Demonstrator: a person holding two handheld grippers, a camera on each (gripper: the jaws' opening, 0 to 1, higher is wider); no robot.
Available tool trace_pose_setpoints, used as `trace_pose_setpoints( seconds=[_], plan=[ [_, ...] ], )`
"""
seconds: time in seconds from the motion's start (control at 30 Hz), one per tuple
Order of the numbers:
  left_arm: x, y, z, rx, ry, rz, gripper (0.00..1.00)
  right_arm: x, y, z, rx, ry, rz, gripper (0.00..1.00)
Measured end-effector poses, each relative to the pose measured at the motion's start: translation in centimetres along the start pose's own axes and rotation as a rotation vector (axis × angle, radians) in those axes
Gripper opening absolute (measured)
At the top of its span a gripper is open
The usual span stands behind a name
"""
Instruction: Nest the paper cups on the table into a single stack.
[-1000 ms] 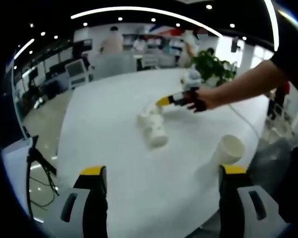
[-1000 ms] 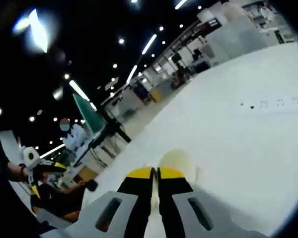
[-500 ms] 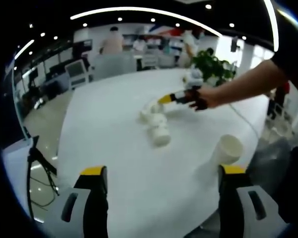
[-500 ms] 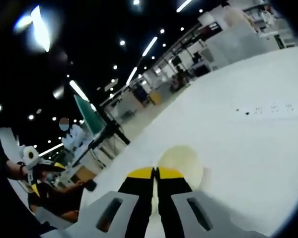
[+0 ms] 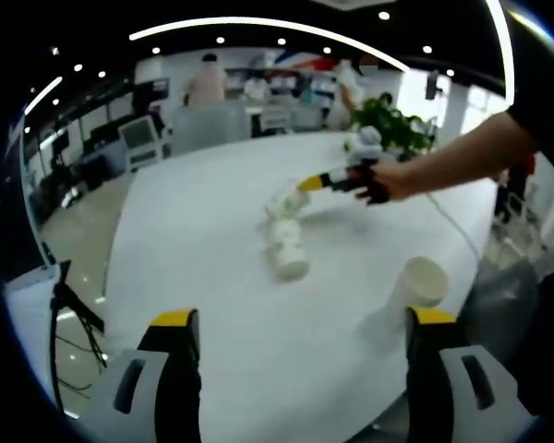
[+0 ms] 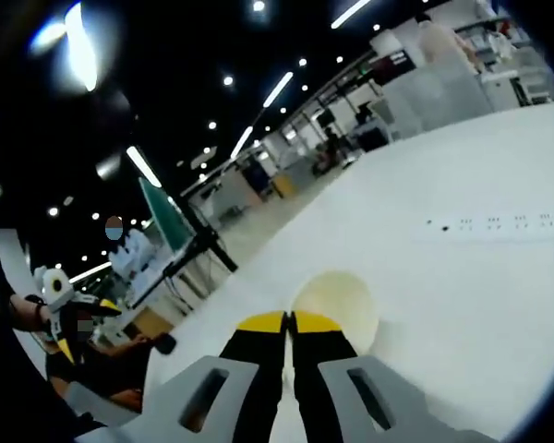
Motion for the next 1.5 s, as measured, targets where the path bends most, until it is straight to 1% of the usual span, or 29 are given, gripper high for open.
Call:
trace_pose_setpoints(
  seconds=[0.2, 0.33, 0.4, 0.5, 0.53, 0.6, 0.73, 0.8, 0.93, 1.07, 1.13, 1.17, 1.23, 1.3, 1.37, 1.43, 1.5],
  plan=[
    [0.3, 0.3, -0.2, 0.015, -0.014, -0.007, 0.91, -0.1, 1.2, 1.7, 0.012, -0.024, 0.02, 0.0],
    [0.6, 0.8, -0.2, 0.03, -0.024, -0.017, 0.91, -0.8, 1.8, 2.9, 0.011, -0.038, 0.031, 0.0],
    [0.7, 1.0, -0.2, 0.034, -0.028, -0.025, 0.91, -1.2, 2.3, 3.7, 0.02, -0.042, 0.04, 0.0],
    [0.8, 1.3, -0.2, 0.049, -0.034, -0.029, 0.91, -1.9, 3.0, 4.8, 0.012, -0.058, 0.056, 0.0],
    [0.8, 1.3, -0.2, 0.053, -0.035, -0.032, 0.91, -2.1, 3.1, 5.1, 0.009, -0.059, 0.057, 0.0],
    [0.8, 1.2, -0.2, 0.049, -0.039, -0.038, 0.91, -2.6, 3.6, 5.9, -0.002, -0.072, 0.091, 0.0],
    [1.1, 1.2, 0.0, 0.057, -0.052, -0.053, 0.91, -3.9, 4.5, 7.5, -0.001, -0.075, 0.105, 0.0],
    [1.2, 1.3, 0.2, 0.064, -0.059, -0.061, 0.91, -4.9, 5.1, 8.6, -0.006, -0.078, 0.136, 0.0],
    [1.0, 1.3, 0.4, 0.07, -0.069, -0.063, 0.91, -6.2, 5.7, 10.0, -0.031, -0.085, 0.172, 0.0],
    [1.1, 1.2, 0.4, 0.076, -0.086, -0.074, 0.91, -7.6, 6.9, 11.5, -0.03, -0.088, 0.208, 0.0],
    [1.1, 1.0, 0.3, 0.073, -0.092, -0.084, 0.9, -8.6, 7.8, 12.3, -0.02, -0.086, 0.226, 0.0],
    [1.1, 1.0, 0.3, 0.073, -0.097, -0.086, 0.9, -9.1, 8.4, 12.7, -0.021, -0.099, 0.245, 0.0],
    [1.1, 0.9, 0.2, 0.074, -0.106, -0.087, 0.9, -10.1, 9.2, 13.3, -0.019, -0.094, 0.269, 0.0],
    [1.2, 0.8, 0.1, 0.072, -0.117, -0.098, 0.9, -11.0, 9.9, 14.1, -0.033, -0.11, 0.287, 0.0],
    [1.1, 0.8, -0.1, 0.073, -0.122, -0.102, 0.9, -12.3, 10.6, 14.8, -0.062, -0.107, 0.312, 0.0],
    [1.1, 0.8, -0.3, 0.08, -0.128, -0.098, 0.9, -13.6, 11.4, 15.6, -0.072, -0.104, 0.364, 0.0],
    [1.2, 0.8, -0.5, 0.081, -0.132, -0.097, 0.9, -14.9, 12.2, 16.2, -0.078, -0.108, 0.377, 0.0]
  ],
)
Point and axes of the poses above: the point that each gripper's makers call its tool centre point, and the gripper's own axes: z roughly backward along the fingers, x roughly to its right, y roughly out of its top, the point moved 6 cm from there along z, roughly backward along the fingers
